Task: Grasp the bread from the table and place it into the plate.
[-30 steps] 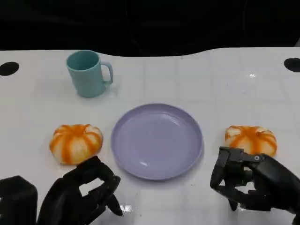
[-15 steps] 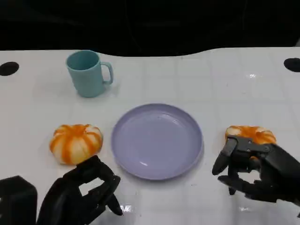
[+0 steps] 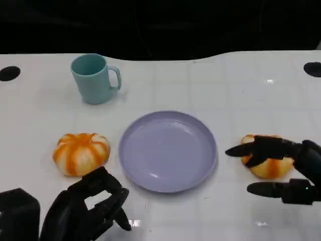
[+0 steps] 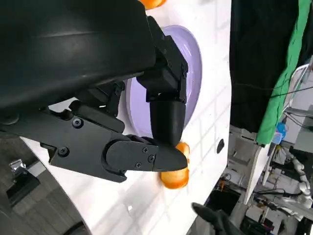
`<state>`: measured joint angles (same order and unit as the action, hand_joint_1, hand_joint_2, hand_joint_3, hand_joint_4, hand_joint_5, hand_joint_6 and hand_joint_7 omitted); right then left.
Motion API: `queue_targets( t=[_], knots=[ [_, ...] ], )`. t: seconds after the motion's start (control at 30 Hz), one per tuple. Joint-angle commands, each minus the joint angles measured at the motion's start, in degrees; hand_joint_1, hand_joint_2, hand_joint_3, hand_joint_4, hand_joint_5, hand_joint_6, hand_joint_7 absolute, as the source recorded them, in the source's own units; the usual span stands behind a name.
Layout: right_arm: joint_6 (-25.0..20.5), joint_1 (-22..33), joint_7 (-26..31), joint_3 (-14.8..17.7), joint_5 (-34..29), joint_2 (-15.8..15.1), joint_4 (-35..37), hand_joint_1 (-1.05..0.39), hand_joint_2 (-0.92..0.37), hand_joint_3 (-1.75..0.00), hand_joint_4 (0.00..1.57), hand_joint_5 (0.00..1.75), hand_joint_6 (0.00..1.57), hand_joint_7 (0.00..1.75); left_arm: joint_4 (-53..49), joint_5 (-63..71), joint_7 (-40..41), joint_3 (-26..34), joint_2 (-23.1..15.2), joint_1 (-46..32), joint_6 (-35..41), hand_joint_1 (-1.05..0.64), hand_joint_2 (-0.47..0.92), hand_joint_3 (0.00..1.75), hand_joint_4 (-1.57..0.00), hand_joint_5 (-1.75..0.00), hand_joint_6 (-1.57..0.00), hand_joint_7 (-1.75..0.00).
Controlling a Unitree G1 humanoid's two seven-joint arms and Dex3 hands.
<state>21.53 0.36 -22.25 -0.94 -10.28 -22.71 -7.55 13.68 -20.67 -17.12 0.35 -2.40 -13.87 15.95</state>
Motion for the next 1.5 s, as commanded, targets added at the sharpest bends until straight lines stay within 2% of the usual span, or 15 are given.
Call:
queue_targets(
  t=[0.03,0.2,0.4,0.57,0.73,1.0,1.23,1.5],
  knots=[
    [1.35,-0.6,1.35,1.35,-2.65,-2.99,-0.86,-0.44,-0.9,0.0,0.31,0.65,0.55,0.07,0.27,-0.33,-0.08,0.4,-0.71,0.6,0.49,-0.55,0.92,0.28,-0.74,-1.75,-0.61,-1.64],
    [-0.13,-0.7,1.83,2.02,-6.45,-5.74,-2.98,-0.44,-0.89,0.0,0.18,0.56,0.5,0.02,-0.3,-0.32,-0.35,0.42,-0.63,0.88,0.07,-0.55,0.92,0.27,-0.74,-1.75,-0.61,-1.64],
    [-0.78,-0.86,4.15,2.1,-16.28,-8.98,-5.22,-0.41,-0.84,0.0,0.15,0.45,0.46,0.0,-0.23,0.04,-0.02,0.22,-0.64,1.0,0.28,-0.56,0.92,0.27,-0.73,-1.75,-0.61,-1.63],
    [-1.57,-1.29,6.41,1.5,-22.81,-9.96,-5.45,-0.32,-0.76,0.0,0.13,0.42,0.44,0.0,-0.54,-0.11,-0.33,0.24,-0.56,1.19,-0.1,-0.55,0.92,0.28,-0.73,-1.75,-0.61,-1.63],
    [-0.82,-2.25,9.1,0.62,-27.84,-10.8,-4.19,-0.27,-0.74,0.0,0.15,0.41,0.44,0.0,-0.33,0.12,0.06,0.08,-0.44,1.17,0.11,-0.55,0.92,0.28,-0.73,-1.75,-0.61,-1.63],
    [-1.39,-5.53,11.21,-2.53,-33.41,-11.73,0.12,-0.35,-0.79,-0.02,0.1,0.39,0.39,0.0,-0.51,0.09,-0.16,-0.01,-0.43,1.16,-0.29,-0.55,0.92,0.29,-0.73,-1.75,-0.61,-1.63],
    [-2.5,-10.4,12.25,-7.29,-37.49,-11.53,6.57,-0.46,-0.81,-0.01,0.12,0.4,0.39,0.0,-0.38,-0.15,-0.05,0.1,-0.37,1.12,0.03,-0.55,0.92,0.29,-0.73,-1.75,-0.61,-1.63],
    [-3.36,-15.85,13.04,-13.06,-39.49,-10.79,15.03,-0.48,-0.81,0.0,0.16,0.37,0.38,0.0,0.0,-0.08,0.16,0.02,-0.31,0.9,0.37,-0.55,0.92,0.28,-0.74,-1.75,-0.62,-1.63]
  ],
)
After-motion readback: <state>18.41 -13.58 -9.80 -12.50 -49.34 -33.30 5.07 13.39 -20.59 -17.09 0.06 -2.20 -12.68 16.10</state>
